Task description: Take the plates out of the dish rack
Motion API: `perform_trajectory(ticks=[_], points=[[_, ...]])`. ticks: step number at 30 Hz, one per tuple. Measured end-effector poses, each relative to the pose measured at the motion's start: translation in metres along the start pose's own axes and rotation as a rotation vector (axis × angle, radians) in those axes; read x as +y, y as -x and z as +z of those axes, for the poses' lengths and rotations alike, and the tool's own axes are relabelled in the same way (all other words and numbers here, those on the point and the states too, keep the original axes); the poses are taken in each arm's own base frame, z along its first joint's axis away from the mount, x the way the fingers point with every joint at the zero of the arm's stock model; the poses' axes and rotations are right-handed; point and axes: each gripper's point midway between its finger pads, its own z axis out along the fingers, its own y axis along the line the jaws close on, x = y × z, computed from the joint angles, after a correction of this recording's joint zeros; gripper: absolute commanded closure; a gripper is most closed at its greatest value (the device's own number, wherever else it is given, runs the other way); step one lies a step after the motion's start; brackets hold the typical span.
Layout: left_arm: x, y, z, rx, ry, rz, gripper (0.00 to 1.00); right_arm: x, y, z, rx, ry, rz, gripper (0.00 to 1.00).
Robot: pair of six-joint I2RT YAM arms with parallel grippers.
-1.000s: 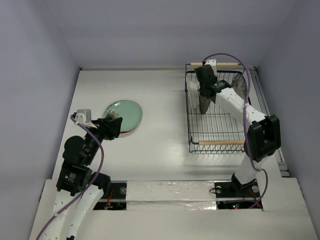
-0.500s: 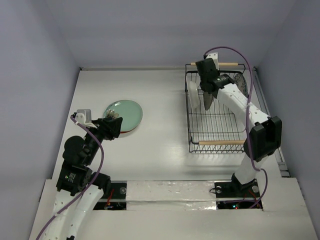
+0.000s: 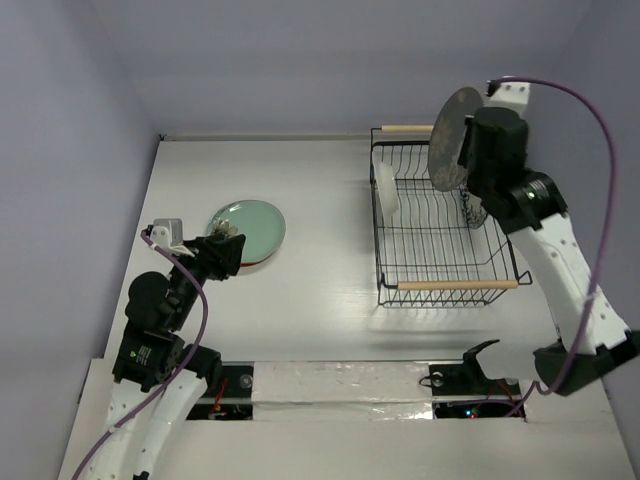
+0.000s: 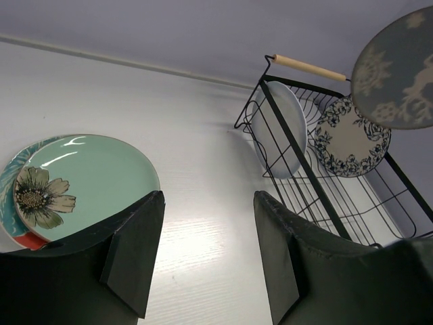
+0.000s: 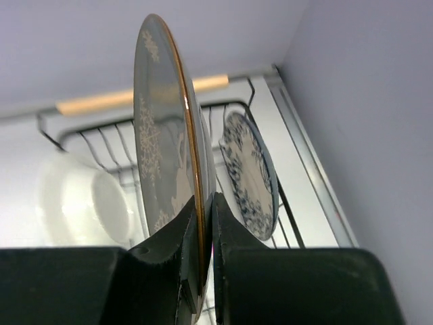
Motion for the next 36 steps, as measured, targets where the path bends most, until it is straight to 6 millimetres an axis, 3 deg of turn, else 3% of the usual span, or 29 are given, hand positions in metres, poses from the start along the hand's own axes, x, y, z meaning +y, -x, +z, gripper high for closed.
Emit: perform_trajectory(ticks=[3, 6, 8, 11, 16, 21, 23, 26, 29, 36], points=[[0.0, 0.0, 0.0, 0.0, 0.0, 0.0, 0.48, -0.007, 0.029, -0.029, -0.085, 0.095, 0.116, 1.0], [0.0, 0.0, 0.0, 0.0, 0.0, 0.0, 0.48, 0.005, 0.051, -0.048, -0.149, 0.229, 0.231, 1.0], [0.0, 0.0, 0.0, 0.0, 0.0, 0.0, 0.48, 0.027, 0.061, -0.054, -0.172, 0.343, 0.302, 1.0], [0.0, 0.0, 0.0, 0.0, 0.0, 0.0, 0.48, 0.077, 0.06, -0.054, -0.151, 0.514, 0.371, 1.0], [0.002, 0.001, 0.0, -0.004, 0.008, 0.0, 0.47, 0.19, 0.018, -0.044, 0.011, 0.763, 0.405, 1.0], [0.003, 0.001, 0.0, -0.006, 0.011, 0.0, 0.46, 0.297, -0.061, -0.048, 0.226, 0.915, 0.366, 1.0], [0.003, 0.001, 0.0, -0.006, 0.011, 0.0, 0.46, 0.33, -0.094, -0.05, 0.307, 0.951, 0.356, 1.0], [0.003, 0.001, 0.0, -0.006, 0.011, 0.0, 0.46, 0.365, -0.136, -0.054, 0.406, 0.982, 0.364, 1.0], [0.002, 0.001, 0.0, -0.006, 0.011, 0.0, 0.45, 0.387, -0.163, -0.056, 0.484, 1.003, 0.404, 1.0], [0.002, 0.002, -0.001, -0.009, 0.009, 0.0, 0.45, 0.416, -0.184, -0.047, 0.549, 1.029, 0.527, 1.0]])
